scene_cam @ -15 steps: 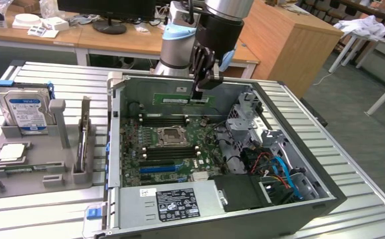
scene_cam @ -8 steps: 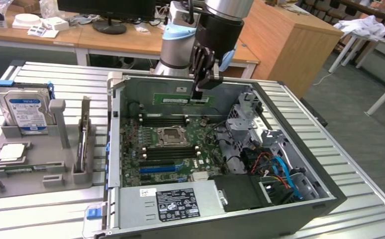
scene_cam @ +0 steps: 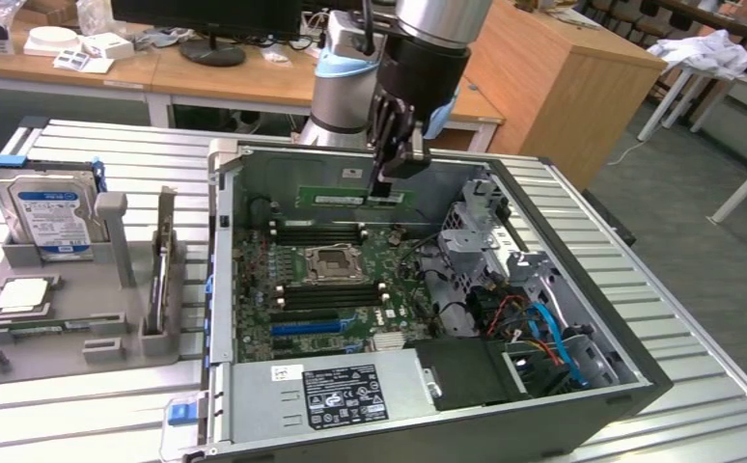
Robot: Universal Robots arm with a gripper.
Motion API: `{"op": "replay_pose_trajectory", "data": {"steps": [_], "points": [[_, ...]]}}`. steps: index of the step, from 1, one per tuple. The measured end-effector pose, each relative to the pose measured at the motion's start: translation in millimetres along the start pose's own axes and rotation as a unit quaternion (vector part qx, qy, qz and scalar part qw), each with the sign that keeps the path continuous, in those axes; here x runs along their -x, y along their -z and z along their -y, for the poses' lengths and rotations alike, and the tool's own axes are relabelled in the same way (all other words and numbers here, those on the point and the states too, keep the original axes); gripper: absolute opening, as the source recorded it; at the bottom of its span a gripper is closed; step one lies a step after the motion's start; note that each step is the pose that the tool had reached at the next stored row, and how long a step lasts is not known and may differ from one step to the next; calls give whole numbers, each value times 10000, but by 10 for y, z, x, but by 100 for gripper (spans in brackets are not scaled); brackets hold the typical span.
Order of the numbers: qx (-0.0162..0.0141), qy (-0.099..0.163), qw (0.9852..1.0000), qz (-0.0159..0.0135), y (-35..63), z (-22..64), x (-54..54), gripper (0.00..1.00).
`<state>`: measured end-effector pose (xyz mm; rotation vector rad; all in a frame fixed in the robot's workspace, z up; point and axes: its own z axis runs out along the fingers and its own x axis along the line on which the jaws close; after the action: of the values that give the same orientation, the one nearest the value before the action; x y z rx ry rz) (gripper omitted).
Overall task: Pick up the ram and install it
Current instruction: 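Pick up the ram and move it above insertion slot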
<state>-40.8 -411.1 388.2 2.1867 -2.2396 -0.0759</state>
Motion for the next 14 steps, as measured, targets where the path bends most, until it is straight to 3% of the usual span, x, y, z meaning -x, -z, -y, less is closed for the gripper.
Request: {"op": "replay_pose_trajectory", "data": {"steps": [14], "points": [[0,0,10000,0,-102,4,-3,12]]}}
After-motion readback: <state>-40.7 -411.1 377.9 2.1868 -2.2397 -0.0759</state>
